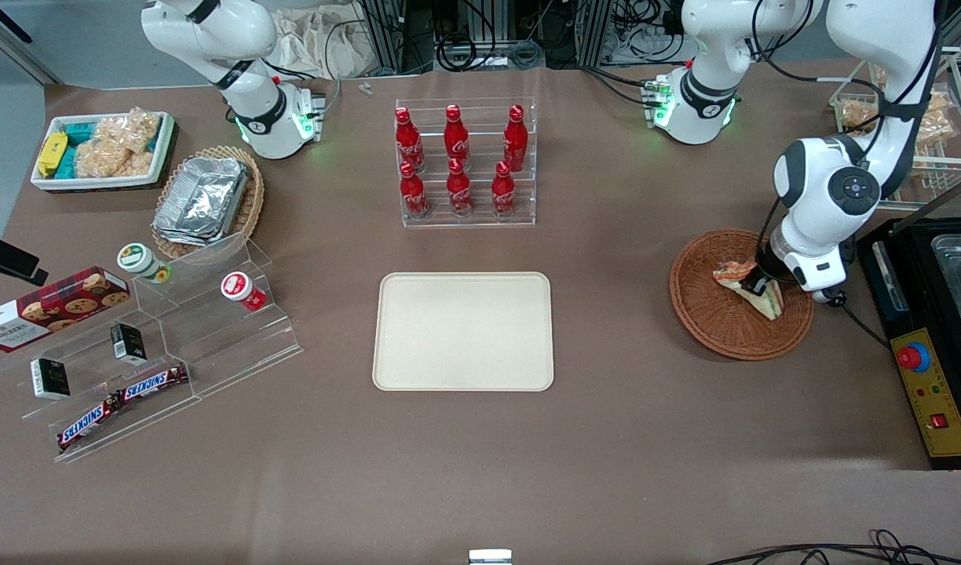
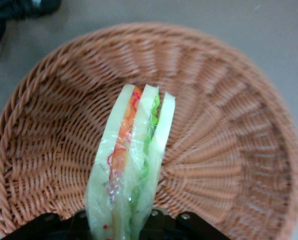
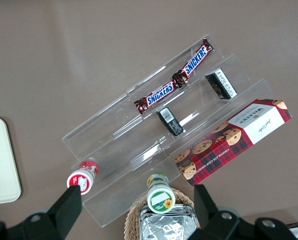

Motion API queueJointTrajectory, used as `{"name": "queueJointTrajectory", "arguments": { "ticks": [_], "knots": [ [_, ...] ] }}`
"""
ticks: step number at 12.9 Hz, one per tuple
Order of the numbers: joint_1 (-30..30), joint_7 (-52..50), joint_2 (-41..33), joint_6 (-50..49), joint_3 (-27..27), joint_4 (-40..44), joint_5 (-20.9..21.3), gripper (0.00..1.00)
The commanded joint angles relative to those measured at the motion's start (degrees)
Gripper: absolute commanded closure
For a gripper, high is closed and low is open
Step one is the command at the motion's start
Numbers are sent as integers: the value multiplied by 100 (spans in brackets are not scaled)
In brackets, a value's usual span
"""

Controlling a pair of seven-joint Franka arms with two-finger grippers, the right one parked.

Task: Place sandwich from basket to tray
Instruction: 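Close the left gripper on the wrapped sandwich's upright edge, then lift the sandwich out of the basket with the left gripper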

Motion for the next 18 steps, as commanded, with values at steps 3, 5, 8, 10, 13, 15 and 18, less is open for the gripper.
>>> {"name": "queueJointTrajectory", "arguments": {
  "ticks": [3, 5, 8, 10, 13, 15, 18],
  "knots": [
    [-19, 966, -508, -2322, -48, 1501, -218, 100],
    [-29, 1327, -185, -4218, -310, 3220, -631, 100],
    [-28, 1741, 352, -5728, -1012, 5211, -852, 100],
    [-28, 2091, 572, -5775, -1776, 5671, -817, 100],
    [-150, 2270, 1029, -5513, -2867, 5787, -773, 100],
    [-719, 1841, 1494, -4776, -2905, 5761, -520, 100],
    [-1565, 639, 2521, -4089, -2887, 5787, 637, 100]
  ]
}}
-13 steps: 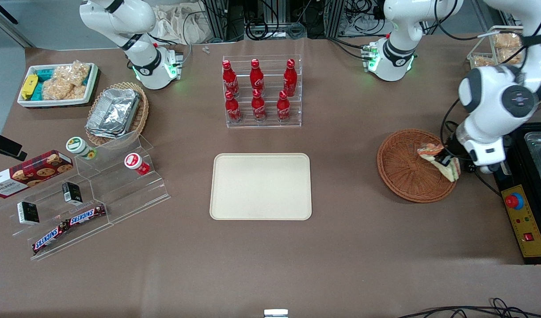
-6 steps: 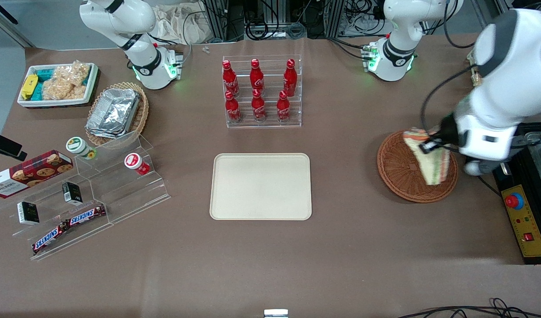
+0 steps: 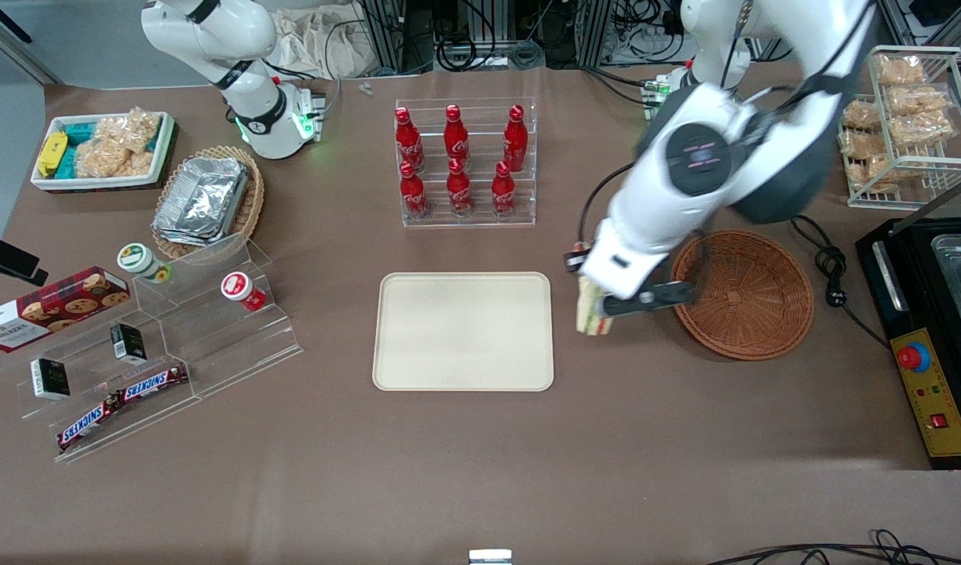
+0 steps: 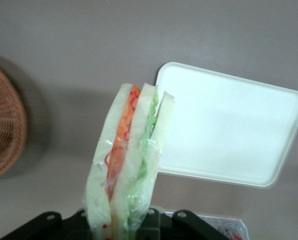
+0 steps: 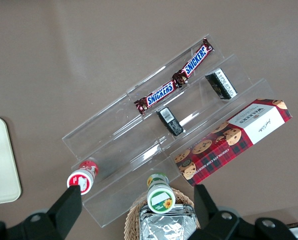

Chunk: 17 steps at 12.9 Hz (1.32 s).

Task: Place sandwich from basket to tray
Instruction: 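Carry the sandwich over the cream tray with the left gripper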

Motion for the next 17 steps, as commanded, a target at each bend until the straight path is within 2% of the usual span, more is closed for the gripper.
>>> {"name": "queueJointTrajectory", "arguments": {
  "ticks": [1, 2, 5, 8, 10, 11, 13, 14, 15, 17],
  "knots": [
    [-503, -949, 1060, 464, 16, 311, 972, 100],
    [-574, -1065, 1290, 718, 16, 311, 1141, 100],
    [-697, -1040, 1941, 1633, 42, 311, 1204, 100],
    [-891, -1249, 2390, 1679, 51, 434, 1686, 100],
    [-891, -1303, 2496, 1705, 43, 461, 1810, 100],
    [-891, -1303, 2505, 1705, 43, 461, 1819, 94],
    [-891, -1303, 2505, 1705, 43, 461, 1811, 48],
    [-891, -1294, 2522, 1705, 43, 461, 1819, 20],
    [-882, -1251, 2523, 1705, 43, 461, 1828, 1],
    [-874, -1294, 2470, 1696, 43, 469, 1828, 1]
  ]
}}
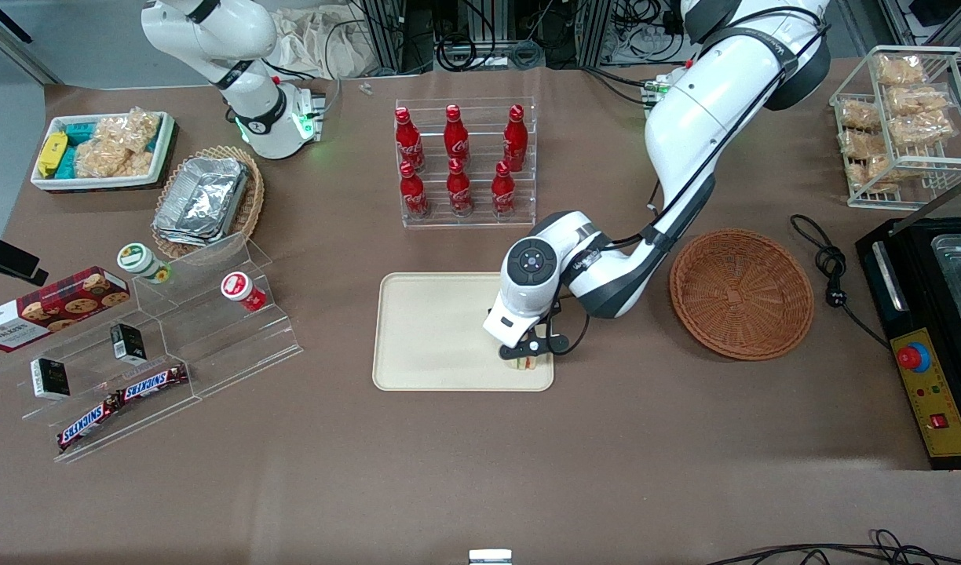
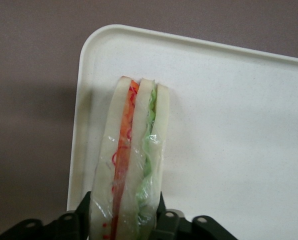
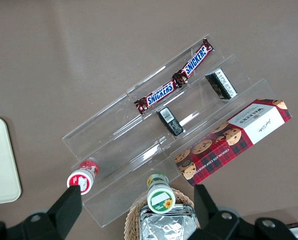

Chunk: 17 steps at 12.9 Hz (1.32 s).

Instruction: Place sandwich from basket to tray

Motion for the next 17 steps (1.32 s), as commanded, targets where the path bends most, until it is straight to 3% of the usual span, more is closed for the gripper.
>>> {"name": "queueJointTrajectory", "arguments": {
  "ticks": [1, 4, 8, 11, 15, 17],
  "knots": [
    [-47, -109, 2, -53, 12, 189, 111, 1],
    [6, -100, -251, -280, 12, 435, 120, 1],
    [41, -74, -1121, -1210, 152, 435, -125, 1],
    [41, 590, -2087, -1432, 854, 59, -1002, 1],
    [50, 2119, -3625, -1441, 1706, -1285, -1987, 1],
    [50, 3007, -4092, -1485, 2146, -1646, -2296, 1]
  ]
}}
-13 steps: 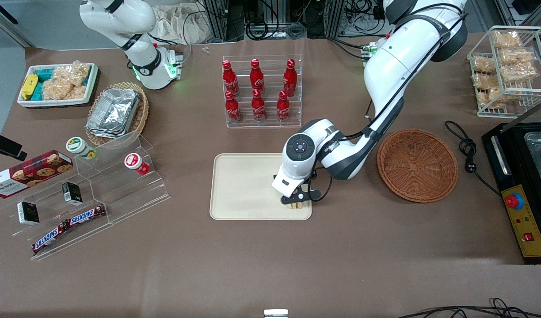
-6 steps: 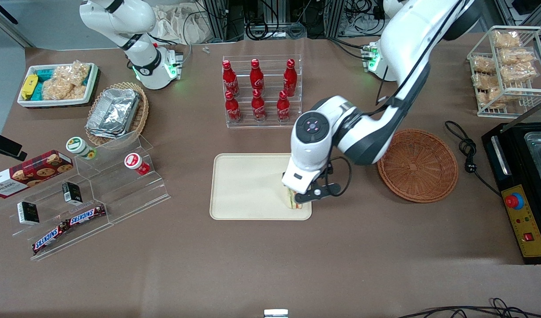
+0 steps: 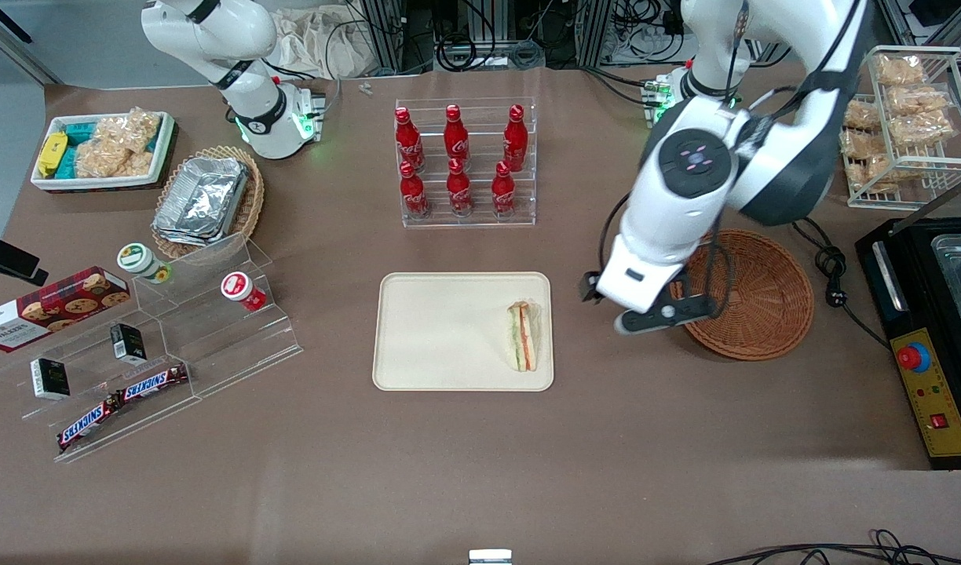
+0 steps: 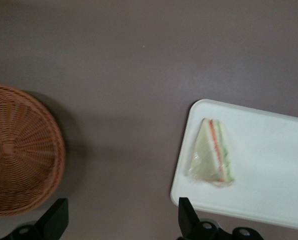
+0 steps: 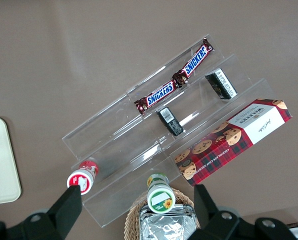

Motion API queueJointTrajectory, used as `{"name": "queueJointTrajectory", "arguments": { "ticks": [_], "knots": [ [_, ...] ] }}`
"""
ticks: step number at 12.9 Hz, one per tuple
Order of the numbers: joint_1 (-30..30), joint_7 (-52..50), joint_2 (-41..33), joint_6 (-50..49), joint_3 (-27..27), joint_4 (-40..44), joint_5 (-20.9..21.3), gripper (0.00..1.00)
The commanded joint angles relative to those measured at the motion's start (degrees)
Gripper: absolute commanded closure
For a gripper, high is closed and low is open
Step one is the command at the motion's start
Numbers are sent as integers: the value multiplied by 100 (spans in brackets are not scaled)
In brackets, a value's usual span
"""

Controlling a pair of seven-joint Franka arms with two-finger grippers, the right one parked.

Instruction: Place sandwich from basket to tray

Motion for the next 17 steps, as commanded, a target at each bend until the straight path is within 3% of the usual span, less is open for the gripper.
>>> {"name": "queueJointTrajectory", "arguments": {
  "ticks": [1, 2, 6, 9, 17],
  "knots": [
    [77, 1069, -861, 38, 512, -859, -332, 1],
    [547, 1507, -976, -110, 417, -930, -332, 1],
    [1183, 3162, -1249, -936, 417, -870, -402, 1],
    [1325, 4268, -1241, -1445, 986, -642, -437, 1],
    [1484, 4720, -705, -1641, 1120, 194, -481, 1]
  ]
}}
